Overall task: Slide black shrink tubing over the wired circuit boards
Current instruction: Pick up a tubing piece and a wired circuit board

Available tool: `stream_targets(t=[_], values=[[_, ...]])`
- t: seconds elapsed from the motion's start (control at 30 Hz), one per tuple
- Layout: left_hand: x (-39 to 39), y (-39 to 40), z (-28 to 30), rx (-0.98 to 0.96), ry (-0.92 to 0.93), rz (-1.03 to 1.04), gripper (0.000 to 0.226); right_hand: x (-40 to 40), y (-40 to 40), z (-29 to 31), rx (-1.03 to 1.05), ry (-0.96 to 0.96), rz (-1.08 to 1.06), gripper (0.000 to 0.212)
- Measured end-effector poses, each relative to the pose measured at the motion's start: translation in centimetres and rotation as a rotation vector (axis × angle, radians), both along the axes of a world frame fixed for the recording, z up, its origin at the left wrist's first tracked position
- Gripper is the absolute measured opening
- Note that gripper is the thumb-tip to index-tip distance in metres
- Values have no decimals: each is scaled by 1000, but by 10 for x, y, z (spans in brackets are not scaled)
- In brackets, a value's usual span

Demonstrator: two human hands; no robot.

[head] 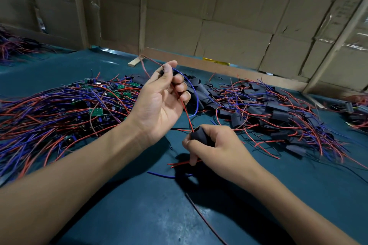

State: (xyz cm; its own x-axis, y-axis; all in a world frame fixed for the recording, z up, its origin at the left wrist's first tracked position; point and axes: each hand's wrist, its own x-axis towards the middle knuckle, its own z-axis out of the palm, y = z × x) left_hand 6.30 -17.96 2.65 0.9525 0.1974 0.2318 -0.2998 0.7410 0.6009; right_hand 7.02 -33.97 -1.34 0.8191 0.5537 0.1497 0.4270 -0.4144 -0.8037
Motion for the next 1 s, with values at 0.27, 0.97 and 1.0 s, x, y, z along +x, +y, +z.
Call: stream_targets(t=[0.27,0.97,1.0], values=[[-1,-4,-3,-16,-16,-95,16,3,-4,5,-64,-159,-153,31],[-2,-12,-17,768,-41,-11,25,14,-20,13,1,-432,-216,31],[-2,-12,-17,765,-39,-5,25,13,-20,13,-23,-474,-218,33]])
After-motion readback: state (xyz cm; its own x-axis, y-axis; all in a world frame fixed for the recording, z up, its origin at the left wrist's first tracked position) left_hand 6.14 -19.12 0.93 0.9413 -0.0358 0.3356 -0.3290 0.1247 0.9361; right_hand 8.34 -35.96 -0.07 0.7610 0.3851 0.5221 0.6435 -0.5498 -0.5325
